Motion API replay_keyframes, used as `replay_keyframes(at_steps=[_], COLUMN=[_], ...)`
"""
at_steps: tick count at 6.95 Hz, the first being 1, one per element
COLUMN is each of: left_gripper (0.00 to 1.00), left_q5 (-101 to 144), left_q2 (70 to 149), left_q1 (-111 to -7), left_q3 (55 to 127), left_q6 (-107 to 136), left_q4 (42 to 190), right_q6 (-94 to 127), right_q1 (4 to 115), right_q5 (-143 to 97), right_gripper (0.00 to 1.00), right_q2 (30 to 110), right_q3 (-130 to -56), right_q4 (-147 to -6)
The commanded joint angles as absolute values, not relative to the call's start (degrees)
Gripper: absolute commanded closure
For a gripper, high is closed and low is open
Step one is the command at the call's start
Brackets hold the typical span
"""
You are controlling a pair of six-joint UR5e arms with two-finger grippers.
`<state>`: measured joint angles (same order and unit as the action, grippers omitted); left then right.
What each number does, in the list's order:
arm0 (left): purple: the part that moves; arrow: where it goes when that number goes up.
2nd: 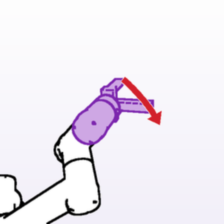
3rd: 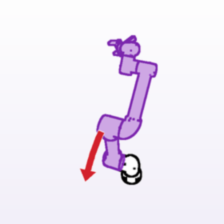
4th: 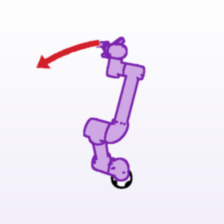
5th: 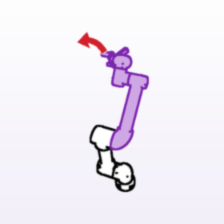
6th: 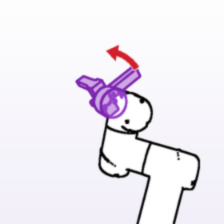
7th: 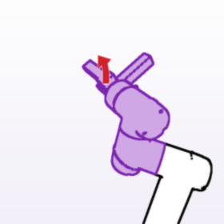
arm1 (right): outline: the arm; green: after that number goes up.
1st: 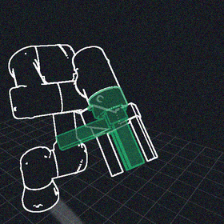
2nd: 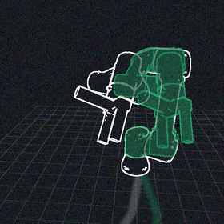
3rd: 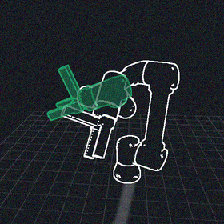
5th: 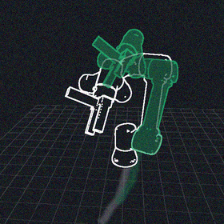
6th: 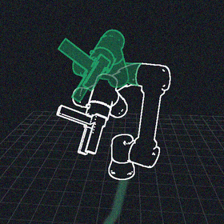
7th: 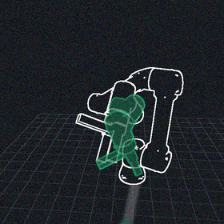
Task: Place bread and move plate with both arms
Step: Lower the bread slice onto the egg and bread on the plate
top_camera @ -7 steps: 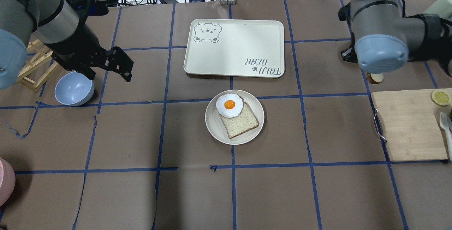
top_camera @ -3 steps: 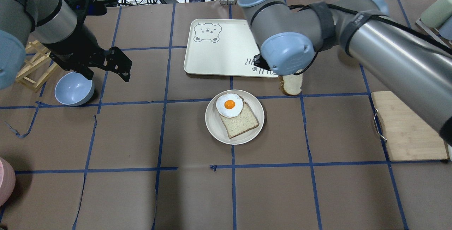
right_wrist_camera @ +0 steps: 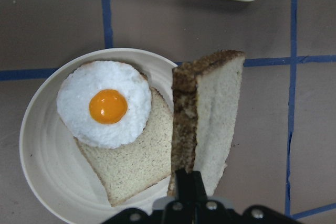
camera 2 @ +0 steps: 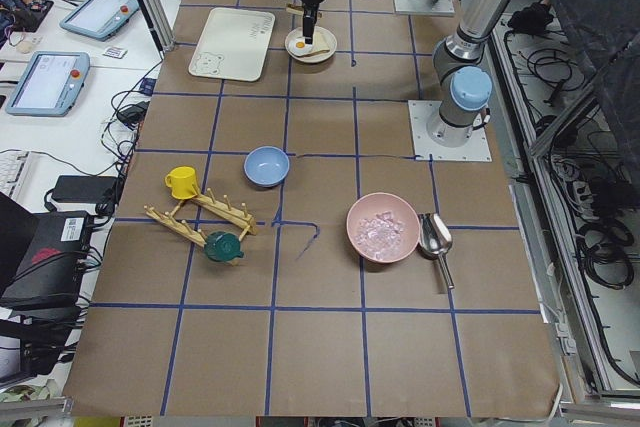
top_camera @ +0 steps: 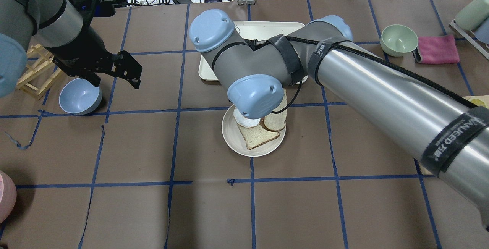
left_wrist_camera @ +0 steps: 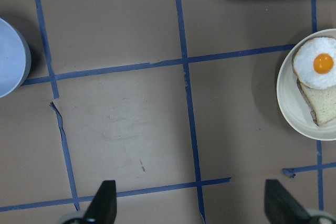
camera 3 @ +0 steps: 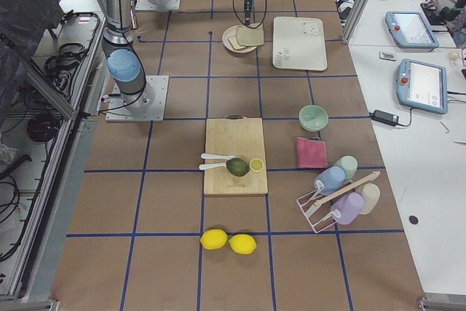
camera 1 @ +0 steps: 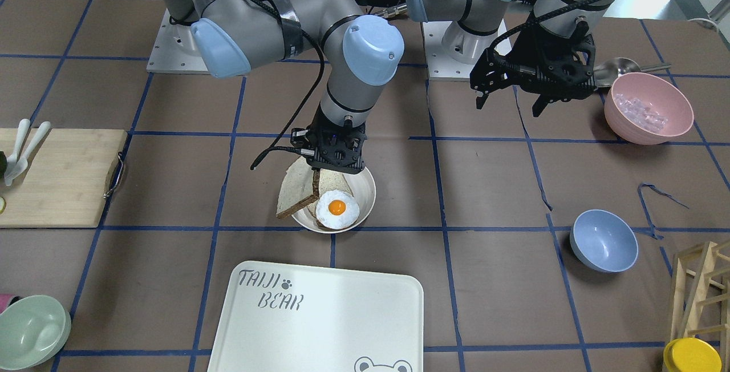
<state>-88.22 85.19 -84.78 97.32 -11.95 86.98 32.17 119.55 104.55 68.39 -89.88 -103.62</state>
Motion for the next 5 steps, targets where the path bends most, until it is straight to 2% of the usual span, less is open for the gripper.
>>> replay_keyframes(at_steps=[1, 5], left_gripper=[0.0, 0.0], left_q5=[-88.2, -88.2], left_q2=[85.3, 85.3], left_q1=[-84.8, -84.8], left_q3=[97.3, 97.3], left_q6=[-12.0, -12.0], left_q4=[87.1, 86.9], right_q6=[31.8, 32.0], right_q1=[121.3, 122.3], right_q5=[104.5, 104.4], right_gripper=[1.0, 1.0], right_q2=[66.8, 64.8], right_q3=[-90.0, -90.2], right_q4=[-103.7, -106.9])
